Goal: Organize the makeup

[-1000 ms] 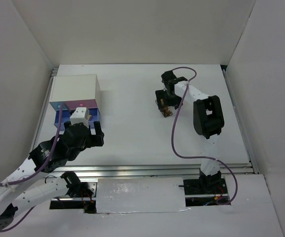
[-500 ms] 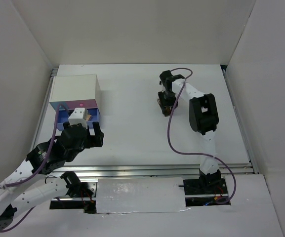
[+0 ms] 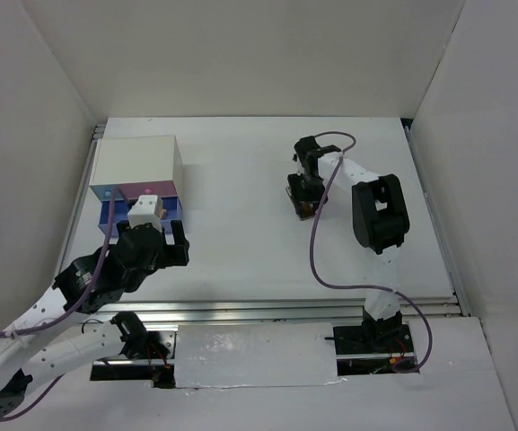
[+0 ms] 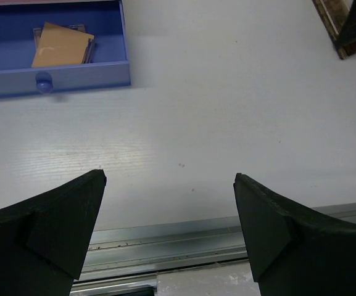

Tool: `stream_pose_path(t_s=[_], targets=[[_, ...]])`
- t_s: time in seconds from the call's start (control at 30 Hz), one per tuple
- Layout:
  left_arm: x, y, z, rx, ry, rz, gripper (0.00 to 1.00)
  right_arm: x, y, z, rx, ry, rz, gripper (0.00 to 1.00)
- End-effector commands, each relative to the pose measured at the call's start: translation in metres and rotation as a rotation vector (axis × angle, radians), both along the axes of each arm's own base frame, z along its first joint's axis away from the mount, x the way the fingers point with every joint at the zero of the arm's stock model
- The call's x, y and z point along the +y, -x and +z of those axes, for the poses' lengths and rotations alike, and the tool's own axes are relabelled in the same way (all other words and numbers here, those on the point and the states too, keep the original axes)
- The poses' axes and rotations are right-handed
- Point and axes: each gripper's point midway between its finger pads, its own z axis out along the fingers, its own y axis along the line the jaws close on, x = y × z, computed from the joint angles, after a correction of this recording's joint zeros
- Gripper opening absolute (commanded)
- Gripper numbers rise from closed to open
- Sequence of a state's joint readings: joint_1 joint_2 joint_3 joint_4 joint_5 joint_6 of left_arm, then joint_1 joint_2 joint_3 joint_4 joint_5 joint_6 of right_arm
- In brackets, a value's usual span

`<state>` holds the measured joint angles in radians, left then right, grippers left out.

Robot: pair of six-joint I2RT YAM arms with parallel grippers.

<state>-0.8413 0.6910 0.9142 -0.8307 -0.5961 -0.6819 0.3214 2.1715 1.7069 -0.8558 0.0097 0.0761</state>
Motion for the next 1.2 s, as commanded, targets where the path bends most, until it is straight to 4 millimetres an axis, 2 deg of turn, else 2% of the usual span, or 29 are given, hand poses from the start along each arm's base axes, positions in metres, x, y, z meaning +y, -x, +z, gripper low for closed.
stream_pose_path(t_s=[0.0, 0.03, 0.07, 0.1, 0.17, 0.2, 0.23, 0.3, 0.37, 0.4, 0.43, 0.47, 0.53, 0.6, 0.7, 0.83, 0.9, 1.03, 1.17], targets=[[0.006, -0.005, 0.004, -0.014, -0.022, 0.045, 0.99, 0.022, 0.004, 0.047, -0.147, -0.132, -0.023, 0.00], [0.008, -0.006, 0.004, -0.012, -0.024, 0.056, 0.99, 0.026, 0.021, 0.040, -0.129, -0.135, -0.014, 0.00], [0.009, -0.007, 0.003, -0.007, -0.028, 0.068, 0.99, 0.030, 0.025, 0.044, -0.145, -0.151, -0.007, 0.00], [0.012, -0.009, 0.003, -0.006, -0.030, 0.086, 0.99, 0.036, 0.025, 0.061, -0.204, -0.182, -0.002, 0.00], [0.014, -0.011, 0.002, 0.000, -0.034, 0.103, 0.99, 0.043, 0.046, 0.056, -0.191, -0.186, 0.020, 0.00], [0.018, -0.014, 0.003, 0.003, -0.032, 0.130, 0.99, 0.049, 0.049, 0.066, -0.226, -0.213, 0.027, 0.00], [0.019, -0.015, 0.004, 0.008, -0.026, 0.141, 1.00, 0.051, 0.064, 0.058, -0.201, -0.219, 0.043, 0.00], [0.019, -0.019, 0.007, 0.015, 0.028, 0.174, 0.99, 0.079, 0.083, 0.065, -0.234, -0.255, 0.127, 0.00], [-0.002, -0.024, 0.017, -0.012, 0.168, 0.145, 0.99, 0.099, 0.109, 0.058, -0.207, -0.286, 0.212, 0.00], [-0.011, -0.025, 0.015, -0.013, 0.216, 0.121, 0.99, 0.124, 0.125, 0.067, -0.240, -0.327, 0.300, 0.00], [-0.032, -0.028, 0.028, -0.036, 0.320, 0.059, 0.99, 0.133, 0.137, 0.066, -0.239, -0.342, 0.334, 0.00], [-0.042, -0.027, 0.030, -0.036, 0.390, 0.042, 0.99, 0.153, 0.151, 0.071, -0.257, -0.370, 0.385, 0.00], [-0.059, -0.027, 0.038, -0.034, 0.503, 0.005, 1.00, 0.167, 0.158, 0.086, -0.311, -0.385, 0.400, 0.00], [-0.066, -0.030, 0.045, -0.043, 0.555, 0.008, 0.99, 0.184, 0.173, 0.102, -0.334, -0.421, 0.439, 0.00], [-0.066, -0.034, 0.043, -0.028, 0.570, 0.045, 0.96, 0.200, 0.191, 0.123, -0.362, -0.478, 0.490, 0.00], [-0.067, -0.034, 0.030, 0.010, 0.558, 0.061, 0.94, 0.216, 0.212, 0.153, -0.408, -0.585, 0.570, 0.00], [-0.073, -0.032, 0.026, 0.026, 0.578, 0.042, 0.93, 0.223, 0.225, 0.160, -0.409, -0.637, 0.623, 0.00], [-0.077, -0.031, 0.015, 0.061, 0.583, 0.044, 0.90, 0.230, 0.233, 0.177, -0.449, -0.697, 0.661, 0.00], [-0.079, -0.032, 0.014, 0.068, 0.579, 0.041, 0.83, 0.231, 0.235, 0.188, -0.469, -0.724, 0.669, 0.00]])
